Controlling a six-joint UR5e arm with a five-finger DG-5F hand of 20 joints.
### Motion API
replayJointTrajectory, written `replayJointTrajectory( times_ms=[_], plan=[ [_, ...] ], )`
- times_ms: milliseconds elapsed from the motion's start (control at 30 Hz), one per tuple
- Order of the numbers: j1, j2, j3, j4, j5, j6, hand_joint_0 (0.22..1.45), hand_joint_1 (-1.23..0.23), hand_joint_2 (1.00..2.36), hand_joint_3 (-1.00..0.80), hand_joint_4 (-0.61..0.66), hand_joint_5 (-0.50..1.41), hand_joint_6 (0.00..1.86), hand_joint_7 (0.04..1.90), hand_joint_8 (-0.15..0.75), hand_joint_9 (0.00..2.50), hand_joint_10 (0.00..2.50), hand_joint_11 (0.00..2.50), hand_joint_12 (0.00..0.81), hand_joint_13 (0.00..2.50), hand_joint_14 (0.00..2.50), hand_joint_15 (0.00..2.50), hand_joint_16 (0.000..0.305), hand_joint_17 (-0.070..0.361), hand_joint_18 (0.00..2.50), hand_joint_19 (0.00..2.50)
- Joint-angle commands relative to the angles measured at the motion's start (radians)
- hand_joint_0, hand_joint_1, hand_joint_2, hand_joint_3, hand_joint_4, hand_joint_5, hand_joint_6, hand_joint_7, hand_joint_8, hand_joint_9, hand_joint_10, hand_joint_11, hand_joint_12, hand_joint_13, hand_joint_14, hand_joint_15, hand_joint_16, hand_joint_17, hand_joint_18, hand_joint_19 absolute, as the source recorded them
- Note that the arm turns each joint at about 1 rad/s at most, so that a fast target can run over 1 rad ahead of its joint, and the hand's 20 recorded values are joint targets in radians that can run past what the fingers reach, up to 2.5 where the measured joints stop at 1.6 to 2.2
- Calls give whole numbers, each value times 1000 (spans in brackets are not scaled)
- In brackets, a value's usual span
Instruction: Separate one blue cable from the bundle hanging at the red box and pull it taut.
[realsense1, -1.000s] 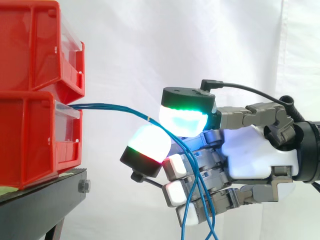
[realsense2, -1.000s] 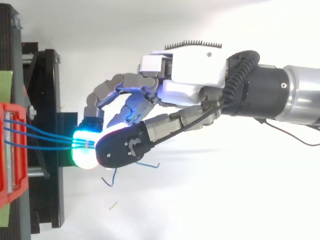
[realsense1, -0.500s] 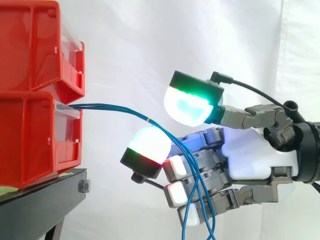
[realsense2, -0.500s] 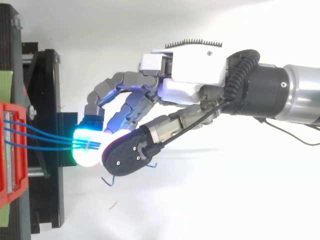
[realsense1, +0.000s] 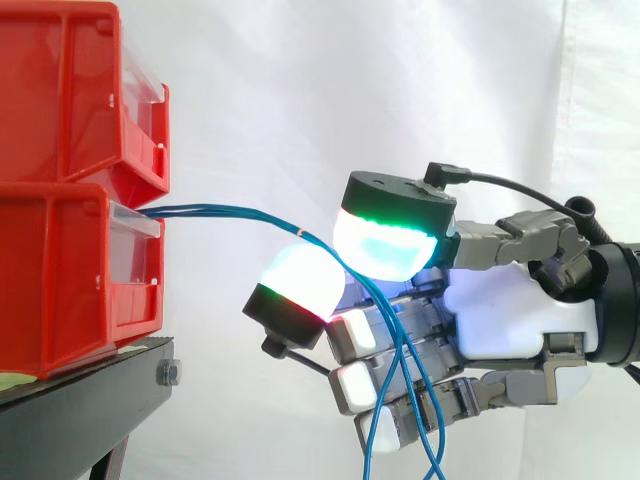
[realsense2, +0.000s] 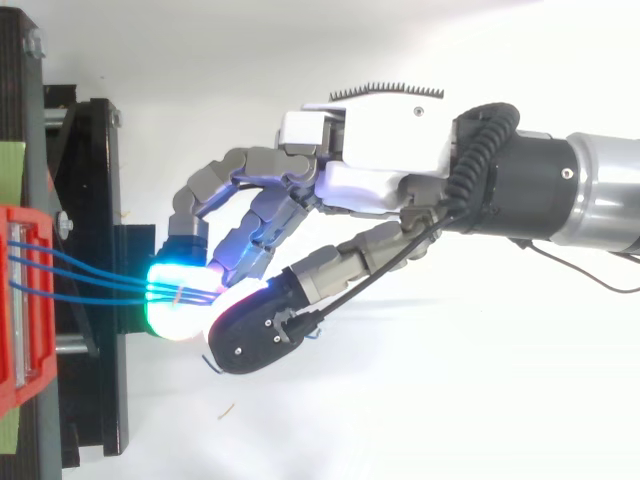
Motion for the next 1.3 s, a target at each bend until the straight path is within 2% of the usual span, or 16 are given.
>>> replayJointTrajectory(
  times_ms=[0,100,233,300,367,433,467,533,567,667,800,1267],
  plan=[
    [1,1,0,0,-1,0,713,-907,1007,-386,145,-203,904,904,307,859,19,797,329,968,19,514,36,81,832,428],
    [1,0,0,0,-1,-3,753,-918,1000,-492,144,-198,917,918,309,879,20,805,326,984,19,515,35,79,851,423],
    [3,1,0,0,1,-3,733,-905,1000,-500,152,-189,916,932,314,924,17,819,324,991,19,516,35,78,861,435],
    [4,1,0,0,1,-3,616,-848,1000,-500,152,-176,907,949,316,962,21,830,320,1013,20,537,33,75,865,467],
    [4,0,0,0,2,-3,556,-772,1000,-500,157,-170,900,934,323,982,20,820,335,1039,19,541,35,78,886,476],
    [4,0,0,0,2,-3,546,-722,1000,-500,155,-165,891,948,326,1000,20,824,334,1048,19,545,35,78,894,479],
    [4,0,0,0,1,-3,545,-628,1000,-500,155,-163,884,966,326,1012,20,826,334,1053,19,541,35,78,895,488],
    [4,0,0,0,1,-3,603,-537,1000,-500,142,-158,868,995,319,1026,20,815,328,1058,20,554,33,74,887,527],
    [4,0,0,0,1,-3,615,-541,1000,-500,127,-157,868,1005,315,1027,20,817,327,1057,20,552,33,74,885,529],
    [4,0,0,0,1,-3,614,-641,1010,-320,115,-158,878,1054,333,1009,20,822,342,1057,19,551,36,80,909,518],
    [4,0,0,0,-1,-6,616,-738,1010,-222,95,-165,907,990,354,981,19,812,364,1071,18,542,40,91,947,486],
    [3,0,0,0,1,-5,723,-882,1004,-439,44,-192,925,1015,311,943,17,867,324,1029,20,566,35,78,901,500]
  ],
)
